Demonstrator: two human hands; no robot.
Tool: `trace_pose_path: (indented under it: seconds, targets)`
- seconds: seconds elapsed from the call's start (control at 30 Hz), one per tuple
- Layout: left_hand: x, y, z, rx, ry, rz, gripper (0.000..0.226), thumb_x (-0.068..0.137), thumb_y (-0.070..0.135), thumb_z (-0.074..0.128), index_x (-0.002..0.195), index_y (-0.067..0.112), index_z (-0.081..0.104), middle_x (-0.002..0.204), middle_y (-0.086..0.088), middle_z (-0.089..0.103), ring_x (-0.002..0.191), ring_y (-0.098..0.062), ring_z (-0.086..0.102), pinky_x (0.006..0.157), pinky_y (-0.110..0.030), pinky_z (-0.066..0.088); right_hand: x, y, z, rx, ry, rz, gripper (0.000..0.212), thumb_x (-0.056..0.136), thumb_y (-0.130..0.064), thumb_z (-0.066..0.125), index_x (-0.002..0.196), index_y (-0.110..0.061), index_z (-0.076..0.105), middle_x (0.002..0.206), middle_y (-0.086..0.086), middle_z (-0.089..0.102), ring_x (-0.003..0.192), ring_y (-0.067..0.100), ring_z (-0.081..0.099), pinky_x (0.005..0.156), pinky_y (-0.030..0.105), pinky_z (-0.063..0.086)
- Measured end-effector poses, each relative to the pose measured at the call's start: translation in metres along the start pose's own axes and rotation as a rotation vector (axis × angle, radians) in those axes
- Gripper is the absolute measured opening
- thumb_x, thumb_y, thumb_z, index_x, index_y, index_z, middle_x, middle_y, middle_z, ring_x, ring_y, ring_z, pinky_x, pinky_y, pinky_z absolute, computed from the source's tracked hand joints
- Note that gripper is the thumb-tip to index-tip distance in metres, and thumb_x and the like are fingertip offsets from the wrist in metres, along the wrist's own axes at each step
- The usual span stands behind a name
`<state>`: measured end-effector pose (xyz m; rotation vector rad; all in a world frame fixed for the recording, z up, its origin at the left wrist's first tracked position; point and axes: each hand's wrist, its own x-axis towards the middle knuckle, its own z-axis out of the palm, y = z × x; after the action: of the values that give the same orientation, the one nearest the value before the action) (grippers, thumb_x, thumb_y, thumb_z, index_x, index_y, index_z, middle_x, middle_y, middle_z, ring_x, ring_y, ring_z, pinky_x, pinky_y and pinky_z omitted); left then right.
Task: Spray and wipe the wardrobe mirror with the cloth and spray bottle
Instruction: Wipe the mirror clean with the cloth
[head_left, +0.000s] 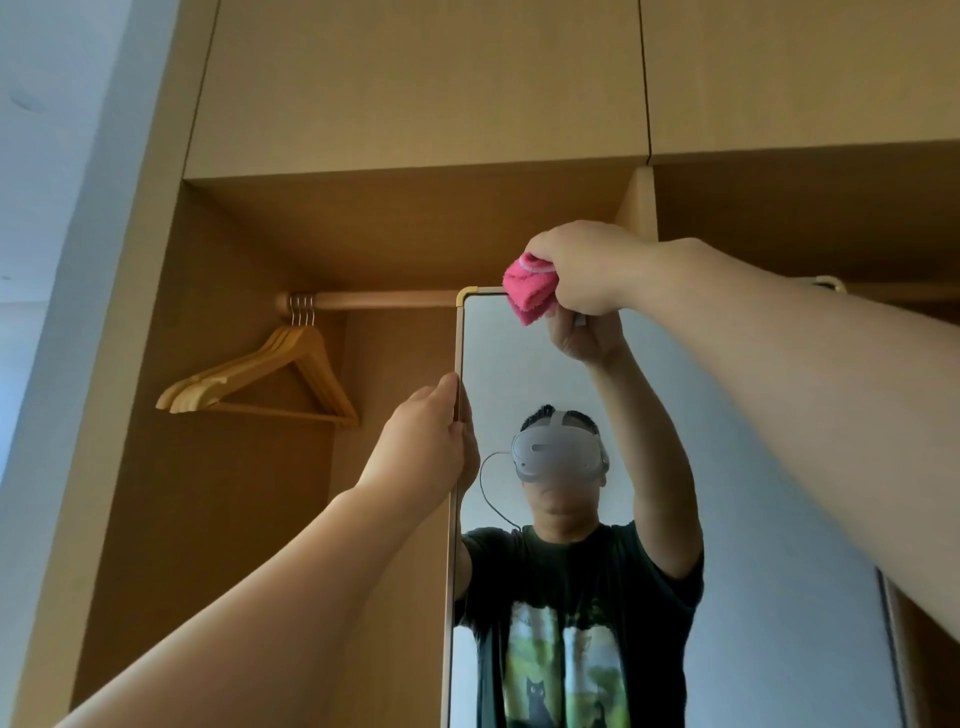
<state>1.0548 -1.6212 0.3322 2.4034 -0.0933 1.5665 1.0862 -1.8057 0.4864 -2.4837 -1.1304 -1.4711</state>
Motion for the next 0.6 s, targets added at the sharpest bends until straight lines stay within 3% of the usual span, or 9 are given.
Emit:
trace_pose_path:
  seconds: [0.07,0.13,0.33,0.43,0.53,0.6]
  targets:
    - [0.0,0.001,0.0,0.001,0.002,-0.002,0.04,0.094,0.008,0.051,0.133,0.013,0.042,0.107,-0.004,0.059,0.091,-0.02,0.061,0.078,-0.037,0.057,-0.005,0.003,-0.002,0.036,0.006,0.01,0.026,0.081,0.007,0.049,0.097,-0.014,0.048,0.084,-0.001,0.049,0.07,0.014,0.046,0.052,0.022,0.033]
    - [0.0,0.0,0.001,0.0,0.006,0.003,0.04,0.094,0.008,0.051,0.133,0.013,0.042,0.106,-0.004,0.059,0.09,-0.02,0.06,0.077,-0.037,0.057,-0.008,0.006,-0.007,0.003,-0.027,0.035,0.027,0.078,0.006,0.05,0.097,-0.013,0.052,0.087,0.005,0.054,0.073,0.02,0.05,0.054,0.029,0.035]
    - [0.003,-0.002,0.006,0.013,0.002,-0.012,0.037,0.092,0.008,0.053,0.128,0.011,0.045,0.103,-0.005,0.059,0.088,-0.021,0.061,0.076,-0.04,0.057,-0.017,0.017,-0.017,0.109,-0.023,0.075,0.014,0.085,-0.01,0.061,0.09,-0.022,0.055,0.081,0.0,0.057,0.07,0.018,0.053,0.062,0.03,0.043]
    - [0.005,-0.004,0.011,0.026,0.024,-0.013,0.041,0.091,0.009,0.054,0.131,0.012,0.044,0.103,-0.004,0.06,0.088,-0.019,0.061,0.076,-0.037,0.057,-0.023,0.025,-0.021,0.083,-0.014,0.091,0.016,0.085,-0.009,0.06,0.092,-0.022,0.053,0.079,-0.001,0.054,0.064,0.015,0.05,0.059,0.027,0.043]
    - [0.007,-0.009,0.019,-0.005,0.045,-0.017,0.047,0.093,0.011,0.053,0.138,0.011,0.04,0.109,-0.006,0.06,0.094,-0.019,0.061,0.081,-0.032,0.054,-0.031,0.033,-0.025,-0.008,-0.029,0.11,0.017,0.085,-0.008,0.058,0.097,-0.019,0.054,0.083,0.0,0.055,0.077,0.021,0.053,0.068,0.036,0.045]
    - [0.006,-0.008,0.02,-0.012,0.058,-0.012,0.046,0.093,0.01,0.052,0.137,0.01,0.042,0.109,-0.008,0.06,0.094,-0.021,0.06,0.079,-0.032,0.052,-0.036,0.039,-0.026,-0.036,-0.052,0.118,0.02,0.083,0.001,0.054,0.096,-0.014,0.053,0.08,0.002,0.052,0.072,0.022,0.05,0.059,0.035,0.039]
